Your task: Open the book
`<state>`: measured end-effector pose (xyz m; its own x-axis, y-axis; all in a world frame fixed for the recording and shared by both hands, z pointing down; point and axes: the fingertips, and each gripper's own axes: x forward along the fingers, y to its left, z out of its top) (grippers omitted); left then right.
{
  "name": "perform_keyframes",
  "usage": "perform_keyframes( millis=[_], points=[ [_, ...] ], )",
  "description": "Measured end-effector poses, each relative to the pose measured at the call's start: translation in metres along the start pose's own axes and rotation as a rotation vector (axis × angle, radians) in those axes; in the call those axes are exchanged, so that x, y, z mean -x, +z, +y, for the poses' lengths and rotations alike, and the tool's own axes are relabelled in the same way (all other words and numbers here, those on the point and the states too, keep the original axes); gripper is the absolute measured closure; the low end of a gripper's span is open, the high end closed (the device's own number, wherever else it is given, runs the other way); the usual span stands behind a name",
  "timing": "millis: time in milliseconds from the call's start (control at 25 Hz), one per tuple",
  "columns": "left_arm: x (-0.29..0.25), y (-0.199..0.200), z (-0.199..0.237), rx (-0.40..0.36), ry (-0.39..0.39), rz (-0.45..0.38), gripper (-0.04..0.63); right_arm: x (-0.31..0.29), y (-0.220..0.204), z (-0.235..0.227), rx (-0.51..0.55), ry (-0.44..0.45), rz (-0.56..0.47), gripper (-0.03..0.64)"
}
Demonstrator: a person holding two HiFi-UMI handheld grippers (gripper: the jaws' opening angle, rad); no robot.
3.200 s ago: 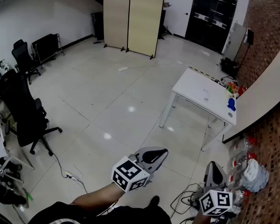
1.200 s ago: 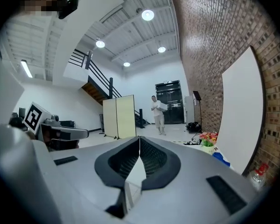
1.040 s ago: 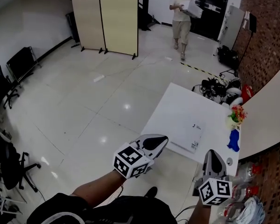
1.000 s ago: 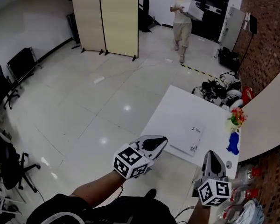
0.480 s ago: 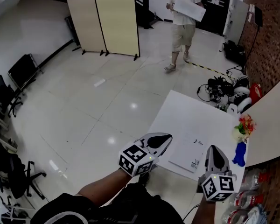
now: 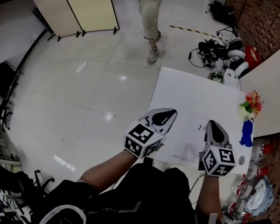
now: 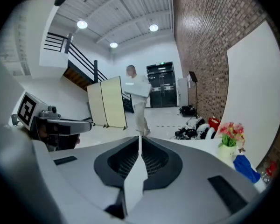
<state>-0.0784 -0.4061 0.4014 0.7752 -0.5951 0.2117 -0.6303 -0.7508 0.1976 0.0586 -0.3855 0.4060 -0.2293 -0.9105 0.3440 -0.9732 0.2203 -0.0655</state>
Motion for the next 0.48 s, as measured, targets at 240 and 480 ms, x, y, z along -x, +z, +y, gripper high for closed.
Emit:
perform_keyframes(
  millis=[240,480],
  points=[
    [-0.045,-0.060,0.031,0.088,0.023,0.125,0.597,-0.056,-0.083,-0.005,-0.066,0.003,0.234,0.615],
    [-0.065,-0.150,0.052,0.125,0.067,0.372,0.597,-0.088,-0.175,0.011,-0.118,0.030,0.485,0.513]
  ],
)
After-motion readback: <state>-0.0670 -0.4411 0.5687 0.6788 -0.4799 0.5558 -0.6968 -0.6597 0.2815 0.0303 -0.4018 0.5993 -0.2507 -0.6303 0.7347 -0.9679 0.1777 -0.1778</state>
